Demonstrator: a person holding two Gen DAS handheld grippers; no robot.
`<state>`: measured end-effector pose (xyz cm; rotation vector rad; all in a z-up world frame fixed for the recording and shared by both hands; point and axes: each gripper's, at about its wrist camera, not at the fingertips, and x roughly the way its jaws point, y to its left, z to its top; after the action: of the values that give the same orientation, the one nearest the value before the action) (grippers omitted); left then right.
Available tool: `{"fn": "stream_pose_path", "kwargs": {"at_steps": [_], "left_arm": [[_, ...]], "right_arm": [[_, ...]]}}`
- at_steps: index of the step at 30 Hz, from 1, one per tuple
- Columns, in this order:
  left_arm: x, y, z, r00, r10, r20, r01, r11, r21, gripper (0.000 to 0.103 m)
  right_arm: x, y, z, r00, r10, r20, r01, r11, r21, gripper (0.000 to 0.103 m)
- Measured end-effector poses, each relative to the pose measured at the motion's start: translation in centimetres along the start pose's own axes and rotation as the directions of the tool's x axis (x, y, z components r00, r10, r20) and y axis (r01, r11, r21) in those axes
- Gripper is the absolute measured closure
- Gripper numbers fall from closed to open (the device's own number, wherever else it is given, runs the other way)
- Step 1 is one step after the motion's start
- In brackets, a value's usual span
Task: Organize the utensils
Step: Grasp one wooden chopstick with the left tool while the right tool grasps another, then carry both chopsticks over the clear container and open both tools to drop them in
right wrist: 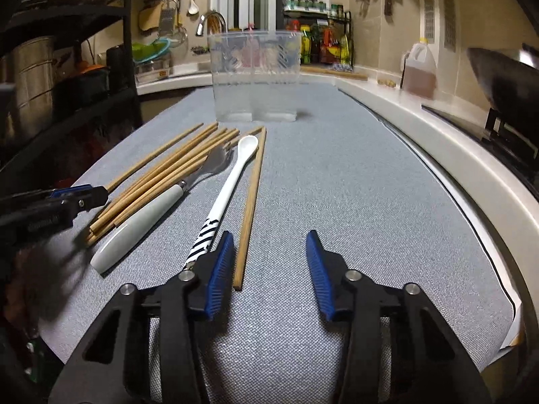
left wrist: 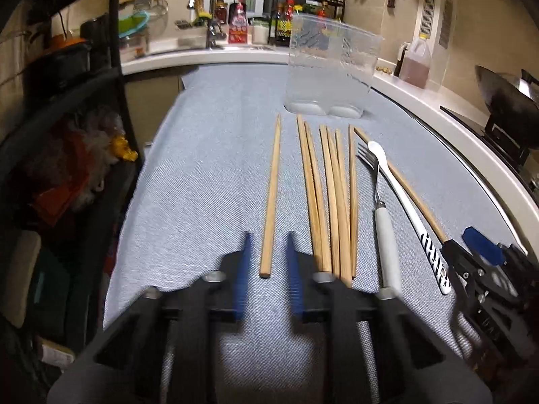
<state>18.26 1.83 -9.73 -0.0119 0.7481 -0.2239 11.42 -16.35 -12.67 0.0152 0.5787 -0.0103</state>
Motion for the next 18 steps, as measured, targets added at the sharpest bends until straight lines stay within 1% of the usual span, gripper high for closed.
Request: {"fn": "stream_pose_path", "kwargs": {"at_steps": [1,2,3,4,6,8,9,11,14,18], "left_arm": [[0.0,0.0,0.0,1.000,-0.009,-0.004,0.009,1.000,0.000,0.096],[0.1,0.0,0.1,1.000,-0.011,-0.006,0.011,1.000,0.004,0.096],[0.1,-0.3,0.1,1.000,-0.004,-0.008,0.004,1.000,0.023,0.096],[0.1,-0.4,0.1,1.000,0.001,-0.009,0.000,0.999,0.038,0.096],[0.1,-0.7,0.1,1.000,0.009,-0.009,-0.008,0.998,0.067,0.096],[-0.2,-0.7,0.1,1.000,0.002,-0.016,0.000,0.998,0.067,0.096],[-0.5,-0.6,0.1,1.000,-0.005,-0.013,0.006,0.998,0.060,0.096],[-2.1,-0.6,0.1,0.999,-0.026,0.021,0.024,0.998,0.056,0.097],[-5.0,-1.1,0.4,0.996,-0.021,0.089,0.013,0.996,0.093,0.096],[-7.7,-1.3,1.3,0.989,-0.030,0.144,0.016,0.995,0.099,0.096]], "right_arm": [[-0.1,0.1,-0.2,1.000,0.012,0.011,-0.012,1.000,-0.001,0.073],[-0.2,0.4,-0.4,1.000,0.021,0.023,-0.021,0.999,-0.026,0.080],[-0.2,0.7,-0.4,0.999,0.036,0.027,-0.035,0.998,-0.053,0.093],[-0.3,1.1,-0.5,0.999,0.037,0.032,-0.035,0.997,-0.075,0.097],[-0.2,0.9,-0.4,0.998,0.046,0.033,-0.044,0.997,-0.071,0.098],[-0.5,0.1,0.0,0.998,0.055,0.004,-0.055,0.998,-0.022,0.098],[-1.0,-0.3,0.2,0.998,0.058,0.009,-0.058,0.998,0.001,0.098],[-2.6,-0.8,0.7,0.998,0.046,0.045,-0.045,0.999,-0.006,0.098],[-5.2,-1.2,1.6,0.994,0.036,0.104,-0.034,0.999,-0.021,0.098],[-8.0,-1.5,3.1,0.983,0.039,0.177,-0.035,0.999,-0.024,0.098]]}}
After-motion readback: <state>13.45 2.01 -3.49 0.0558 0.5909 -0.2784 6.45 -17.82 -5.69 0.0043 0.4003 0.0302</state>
